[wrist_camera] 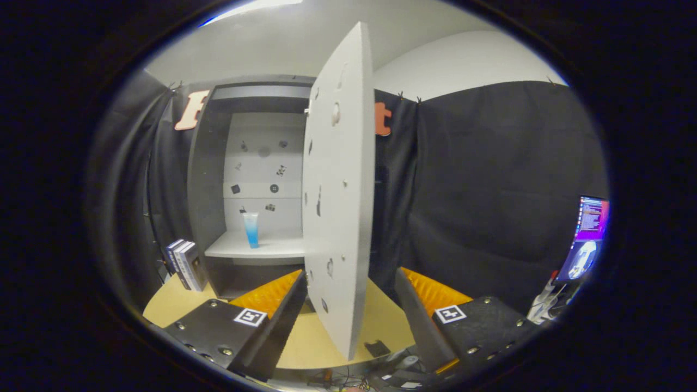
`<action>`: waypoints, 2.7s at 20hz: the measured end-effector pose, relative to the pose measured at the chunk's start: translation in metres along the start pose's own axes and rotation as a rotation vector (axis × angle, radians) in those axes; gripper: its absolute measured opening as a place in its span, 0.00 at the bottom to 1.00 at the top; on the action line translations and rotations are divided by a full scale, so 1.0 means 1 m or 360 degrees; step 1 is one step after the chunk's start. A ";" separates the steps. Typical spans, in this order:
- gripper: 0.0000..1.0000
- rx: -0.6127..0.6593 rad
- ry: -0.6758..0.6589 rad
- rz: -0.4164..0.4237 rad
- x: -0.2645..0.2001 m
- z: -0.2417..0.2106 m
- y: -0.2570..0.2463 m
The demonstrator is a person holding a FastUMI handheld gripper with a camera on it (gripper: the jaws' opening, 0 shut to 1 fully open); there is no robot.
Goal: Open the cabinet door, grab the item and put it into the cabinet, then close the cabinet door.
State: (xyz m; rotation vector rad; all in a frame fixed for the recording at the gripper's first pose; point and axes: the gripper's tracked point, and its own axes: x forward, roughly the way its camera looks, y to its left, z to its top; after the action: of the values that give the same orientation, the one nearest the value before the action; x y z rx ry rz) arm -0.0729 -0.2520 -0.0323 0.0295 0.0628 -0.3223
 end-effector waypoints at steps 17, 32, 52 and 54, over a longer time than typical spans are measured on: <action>0.95 0.0109 0.0055 0.0131 0.061 -0.011 -0.042; 0.96 0.0060 0.0029 0.0673 0.042 -0.003 0.086; 0.99 -0.0017 -0.0084 0.1021 0.109 0.004 0.344; 0.99 -0.0037 -0.0118 0.1002 0.123 0.007 0.362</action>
State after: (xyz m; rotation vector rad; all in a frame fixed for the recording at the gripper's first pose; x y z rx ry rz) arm 0.1588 0.0521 -0.0263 0.0131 -0.0178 0.3068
